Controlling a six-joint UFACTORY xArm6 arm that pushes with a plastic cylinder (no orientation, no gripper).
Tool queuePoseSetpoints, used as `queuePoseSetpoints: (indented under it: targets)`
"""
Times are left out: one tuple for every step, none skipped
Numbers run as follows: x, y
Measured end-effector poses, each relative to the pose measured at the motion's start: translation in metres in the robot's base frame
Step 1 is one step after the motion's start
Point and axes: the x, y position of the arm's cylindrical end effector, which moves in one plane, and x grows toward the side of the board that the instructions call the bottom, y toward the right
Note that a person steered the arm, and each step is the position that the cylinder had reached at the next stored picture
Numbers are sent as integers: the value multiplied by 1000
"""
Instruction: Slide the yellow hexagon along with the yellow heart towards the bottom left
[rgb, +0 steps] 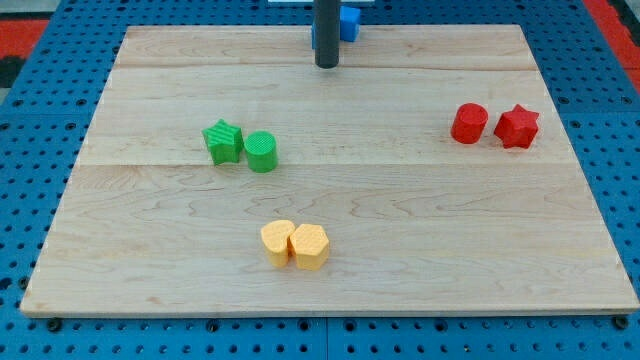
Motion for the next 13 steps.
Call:
queuePoseSetpoints:
  targets:
    - [4, -2]
    - [34, 15]
    - [108, 38]
    - [208, 85]
    - [251, 97]
    - [280, 85]
    - [303, 21]
    - [309, -26]
    - [305, -6]
    - [281, 20]
    - [266, -33]
    - [279, -111]
    - [279, -160]
